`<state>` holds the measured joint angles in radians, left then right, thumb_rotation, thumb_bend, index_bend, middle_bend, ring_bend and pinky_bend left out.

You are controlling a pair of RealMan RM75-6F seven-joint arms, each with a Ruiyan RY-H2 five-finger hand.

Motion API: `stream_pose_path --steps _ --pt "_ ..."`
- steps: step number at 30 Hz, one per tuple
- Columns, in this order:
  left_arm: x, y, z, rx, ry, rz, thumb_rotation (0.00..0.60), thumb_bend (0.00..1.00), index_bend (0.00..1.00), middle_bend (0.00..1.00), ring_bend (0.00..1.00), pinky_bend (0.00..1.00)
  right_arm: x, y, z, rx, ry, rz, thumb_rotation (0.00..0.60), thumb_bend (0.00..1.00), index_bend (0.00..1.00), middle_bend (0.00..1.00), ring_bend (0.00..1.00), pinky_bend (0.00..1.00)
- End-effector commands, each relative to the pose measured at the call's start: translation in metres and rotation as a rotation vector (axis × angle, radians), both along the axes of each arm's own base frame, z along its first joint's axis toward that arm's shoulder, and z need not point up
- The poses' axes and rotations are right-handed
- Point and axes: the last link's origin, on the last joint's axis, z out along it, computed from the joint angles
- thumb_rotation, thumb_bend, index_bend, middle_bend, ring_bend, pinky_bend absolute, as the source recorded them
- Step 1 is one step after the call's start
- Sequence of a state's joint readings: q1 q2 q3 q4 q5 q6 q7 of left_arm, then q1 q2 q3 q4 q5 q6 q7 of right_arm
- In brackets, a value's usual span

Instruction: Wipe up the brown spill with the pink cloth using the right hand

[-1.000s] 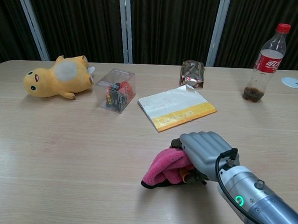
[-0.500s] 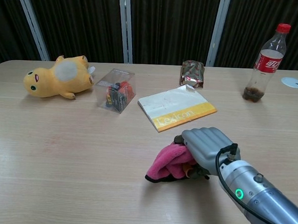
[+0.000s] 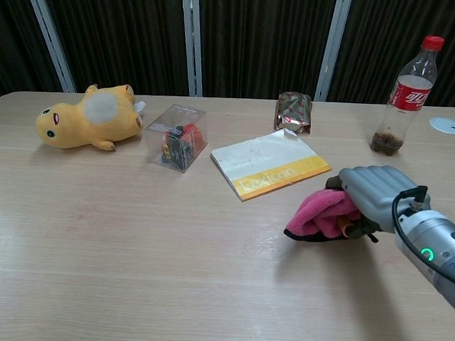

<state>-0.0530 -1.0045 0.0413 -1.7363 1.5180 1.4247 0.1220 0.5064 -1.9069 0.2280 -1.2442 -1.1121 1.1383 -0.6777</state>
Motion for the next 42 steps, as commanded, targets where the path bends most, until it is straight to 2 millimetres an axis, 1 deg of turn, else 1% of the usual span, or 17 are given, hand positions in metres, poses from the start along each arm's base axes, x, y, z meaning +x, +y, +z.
stream_pose_path --steps 1,5,7,9,12,20,31,39,40,41,42 --pt "0.000 0.000 0.000 0.000 -0.001 0.001 0.600 0.00 0.00 0.00 0.00 0.00 -0.011 -0.007 0.012 -0.030 0.020 -0.020 0.600 0.58 0.75 0.61 0.53 0.72" --pt "0.000 0.000 -0.001 0.000 -0.005 0.004 0.600 0.00 0.00 0.00 0.00 0.00 -0.025 -0.017 0.030 -0.073 0.062 -0.033 0.600 0.58 0.75 0.60 0.53 0.72" --pt "0.001 0.000 -0.001 0.000 -0.005 0.002 0.600 0.00 0.00 0.00 0.00 0.00 -0.028 -0.021 0.036 -0.088 0.067 -0.041 0.600 0.58 0.75 0.61 0.53 0.72" --pt "0.001 0.000 -0.001 -0.001 -0.005 0.002 0.600 0.00 0.00 0.00 0.00 0.00 -0.030 -0.025 0.041 -0.097 0.067 -0.048 0.600 0.58 0.75 0.61 0.53 0.72" --pt "0.002 0.000 -0.002 -0.003 -0.005 0.001 0.600 0.00 0.00 0.00 0.00 0.00 -0.030 -0.029 0.042 -0.098 0.055 -0.058 0.600 0.58 0.75 0.61 0.53 0.72" --pt "0.002 0.000 -0.002 -0.002 -0.006 0.002 0.600 0.00 0.00 0.00 0.00 0.00 -0.029 -0.031 0.034 -0.074 0.050 -0.058 0.600 0.58 0.75 0.61 0.53 0.72" --pt "0.002 0.000 -0.004 -0.001 -0.005 0.014 0.600 0.00 0.00 0.00 0.00 0.00 -0.027 -0.027 0.021 -0.030 -0.029 -0.080 0.600 0.58 0.75 0.60 0.53 0.72" --pt "0.002 0.000 -0.005 -0.002 0.004 0.021 0.600 0.00 0.00 0.00 0.00 0.00 -0.015 -0.014 0.005 0.036 -0.077 -0.062 0.600 0.58 0.75 0.61 0.53 0.72" --pt "0.002 0.000 -0.004 -0.001 0.004 0.022 0.600 0.00 0.00 0.00 0.00 0.00 -0.012 -0.011 0.001 0.048 -0.086 -0.058 0.600 0.58 0.75 0.60 0.53 0.72" --pt "0.002 0.000 -0.004 -0.001 0.003 0.022 0.600 0.00 0.00 0.00 0.00 0.00 -0.006 -0.003 -0.007 0.077 -0.109 -0.053 0.600 0.58 0.75 0.60 0.53 0.72" --pt "0.002 0.000 -0.004 -0.002 0.003 0.022 0.600 0.00 0.00 0.00 0.00 0.00 -0.004 -0.001 -0.010 0.083 -0.112 -0.049 0.600 0.58 0.75 0.60 0.53 0.72"
